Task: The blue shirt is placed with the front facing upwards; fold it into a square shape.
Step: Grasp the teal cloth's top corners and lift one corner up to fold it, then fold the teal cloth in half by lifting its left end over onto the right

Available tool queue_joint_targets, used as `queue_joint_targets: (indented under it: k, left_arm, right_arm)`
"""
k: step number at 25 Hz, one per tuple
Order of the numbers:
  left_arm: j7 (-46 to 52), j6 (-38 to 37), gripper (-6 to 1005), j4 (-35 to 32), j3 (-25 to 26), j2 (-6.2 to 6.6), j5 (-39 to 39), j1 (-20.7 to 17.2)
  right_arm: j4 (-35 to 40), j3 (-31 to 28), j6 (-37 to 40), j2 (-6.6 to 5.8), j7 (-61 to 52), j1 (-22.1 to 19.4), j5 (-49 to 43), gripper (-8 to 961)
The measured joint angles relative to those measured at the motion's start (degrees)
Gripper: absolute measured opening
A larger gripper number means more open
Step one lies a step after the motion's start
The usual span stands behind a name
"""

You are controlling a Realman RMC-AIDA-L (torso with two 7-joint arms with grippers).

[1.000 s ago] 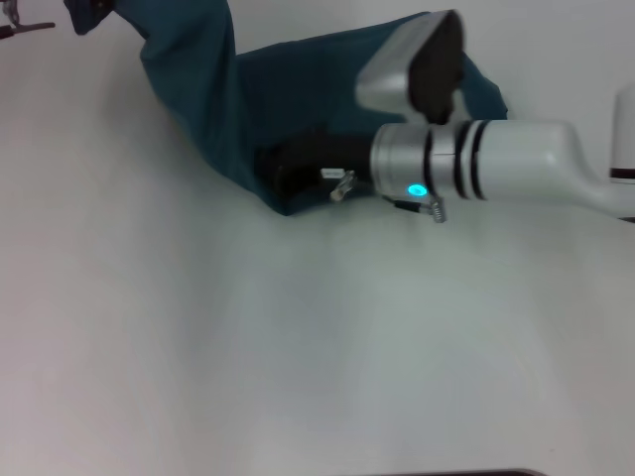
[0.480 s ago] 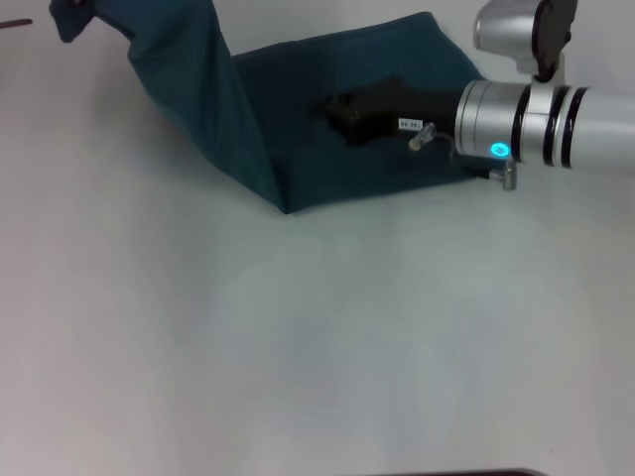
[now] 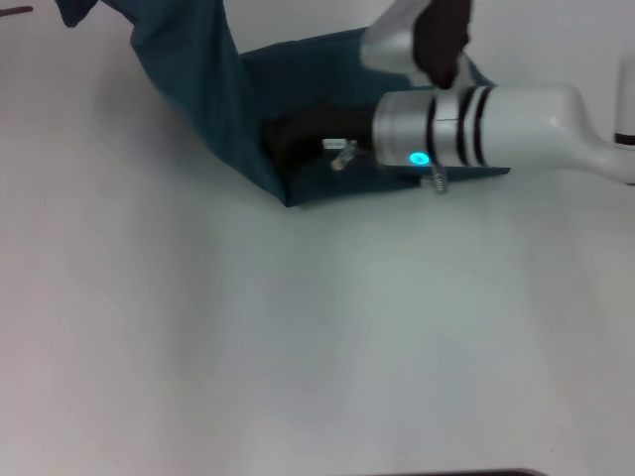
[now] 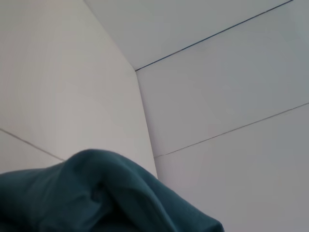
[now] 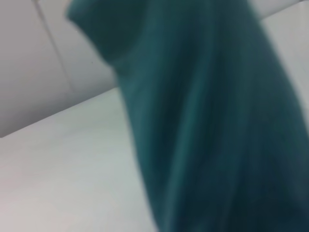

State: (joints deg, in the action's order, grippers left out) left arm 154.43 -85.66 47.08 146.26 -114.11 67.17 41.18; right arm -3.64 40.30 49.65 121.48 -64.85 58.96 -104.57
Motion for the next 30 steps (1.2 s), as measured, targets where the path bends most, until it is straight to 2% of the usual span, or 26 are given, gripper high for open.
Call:
queue_joint_targets:
  k: [6,12,16,26,30]
  left_arm:
    - [0.0,-0.2,74,0.2,0.1,-0.06,0.1,-0.5]
    - [0.0,-0.3,74,0.5,0.2,-0.05,0.2,-0.6]
    - [0.0,-0.1,74,0.5,0.2,0.11,0.2,-0.9]
    - [-1.2,-1.5,75,0.1,-0.3,0.67,0.1,-1.5]
    - [-1.4,-2.2,75,0.0,-2.4,0.11,0.1,-0.2]
  right_arm:
    - [-5.0,-2.0,0.0,0.08,4.1,4.3,-0.2,7]
    - [-5.3,-4.2,0.7,-0.39,4.8,3.2,-0.2,7]
    - [-1.2,-4.1,5.6,-1.19,2.3,-1.4,-0.3,7]
    - [22.4,0.4,28.9,-1.51,-10.0,-18.1,-0.1,6]
    - [29.9,0.4,34.3,-1.79,-13.7,-24.3,-0.1,6]
